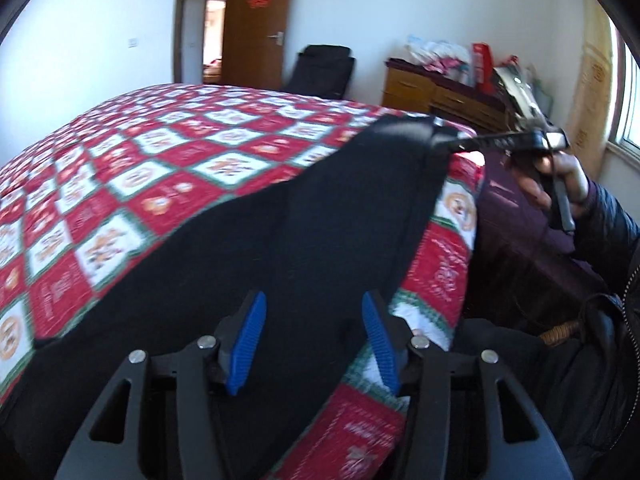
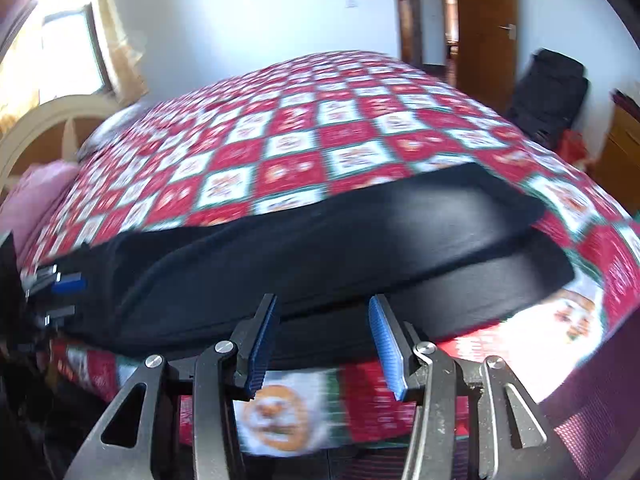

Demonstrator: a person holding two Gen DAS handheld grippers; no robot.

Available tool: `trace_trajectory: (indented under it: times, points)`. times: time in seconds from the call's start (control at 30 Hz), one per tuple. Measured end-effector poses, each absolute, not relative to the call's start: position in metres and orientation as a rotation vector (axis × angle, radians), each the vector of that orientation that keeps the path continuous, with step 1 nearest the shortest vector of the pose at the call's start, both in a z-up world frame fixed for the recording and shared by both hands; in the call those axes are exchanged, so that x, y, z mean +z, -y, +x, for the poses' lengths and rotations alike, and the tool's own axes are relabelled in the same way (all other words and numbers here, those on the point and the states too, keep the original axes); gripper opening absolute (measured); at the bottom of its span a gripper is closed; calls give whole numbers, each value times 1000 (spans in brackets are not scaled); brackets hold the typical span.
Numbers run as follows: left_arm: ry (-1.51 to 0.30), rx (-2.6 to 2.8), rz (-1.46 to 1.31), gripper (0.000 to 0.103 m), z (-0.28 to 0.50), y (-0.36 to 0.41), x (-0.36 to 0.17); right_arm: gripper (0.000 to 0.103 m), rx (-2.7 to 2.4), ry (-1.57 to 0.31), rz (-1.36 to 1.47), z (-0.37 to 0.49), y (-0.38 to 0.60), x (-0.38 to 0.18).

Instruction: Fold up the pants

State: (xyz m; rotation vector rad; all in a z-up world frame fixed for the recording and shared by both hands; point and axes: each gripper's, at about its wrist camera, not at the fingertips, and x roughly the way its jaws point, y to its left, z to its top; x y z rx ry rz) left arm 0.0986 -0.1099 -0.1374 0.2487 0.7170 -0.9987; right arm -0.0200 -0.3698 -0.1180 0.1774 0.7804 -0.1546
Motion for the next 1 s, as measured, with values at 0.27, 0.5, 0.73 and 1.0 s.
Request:
trace_trajectory:
  times: [0.27,0.5,0.73,1.0]
  points:
    - [-794,-1024,344,40,93,147,-164,49,-230,-715,339,-31,420,-116]
    - [-810,-993,367,37,93,157,-168,49,-324,-659,451,-44,471,-102]
    - [-851,-989,334,24,103,157,-169,49,-310,-660,561,-26,499,-102]
    - [-823,-979,313,7,107,154,-166,9,-346,-654,529,-10,504,-97]
